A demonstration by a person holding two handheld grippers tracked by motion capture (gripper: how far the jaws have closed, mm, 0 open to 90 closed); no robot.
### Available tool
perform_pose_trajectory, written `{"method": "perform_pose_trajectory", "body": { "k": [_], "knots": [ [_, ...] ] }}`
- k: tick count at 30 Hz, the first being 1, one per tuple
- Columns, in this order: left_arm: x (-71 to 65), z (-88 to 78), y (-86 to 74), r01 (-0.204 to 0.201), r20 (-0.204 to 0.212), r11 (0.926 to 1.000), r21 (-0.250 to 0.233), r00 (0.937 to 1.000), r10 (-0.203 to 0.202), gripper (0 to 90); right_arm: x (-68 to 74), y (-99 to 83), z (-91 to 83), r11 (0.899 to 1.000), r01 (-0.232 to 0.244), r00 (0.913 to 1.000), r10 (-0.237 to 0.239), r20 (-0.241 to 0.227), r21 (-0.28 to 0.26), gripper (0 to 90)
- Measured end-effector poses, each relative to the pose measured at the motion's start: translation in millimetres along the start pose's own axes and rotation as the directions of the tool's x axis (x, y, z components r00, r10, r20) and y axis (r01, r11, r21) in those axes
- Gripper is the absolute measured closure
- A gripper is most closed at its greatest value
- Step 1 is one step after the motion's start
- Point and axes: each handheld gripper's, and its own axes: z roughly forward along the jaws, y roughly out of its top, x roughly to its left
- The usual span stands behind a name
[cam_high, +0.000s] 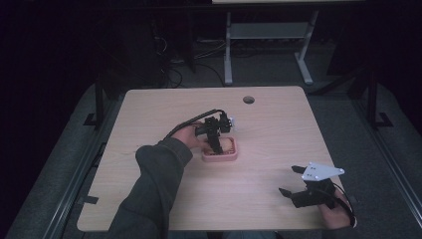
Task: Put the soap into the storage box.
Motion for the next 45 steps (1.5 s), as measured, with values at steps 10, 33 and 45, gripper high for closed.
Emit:
{"method": "perform_pose_trajectory", "body": {
  "k": [10,33,45],
  "knots": [
    [-1.5,-9.2,-5.7,0.02,0.009,0.9998,-0.009,0.9998,-0.02,26.0,-0.3,-0.4,-0.4,1.0,-0.007,0.9999,0.007,0.007,0.0,14.1],
    [-9.3,-16.3,-23.6,0.061,0.03,0.9965,-0.058,0.9978,-0.059,26.6,-2.4,-3.6,-1.9,1.0,-0.028,0.9992,0.027,0.027,0.008,14.1],
    [-17.0,-22.6,-33.6,0.065,0.022,0.9944,-0.083,0.9978,-0.063,26.6,-2.2,-4.2,-1.0,0.999,-0.035,0.9991,0.034,0.026,0.01,14.1]
  ]
}}
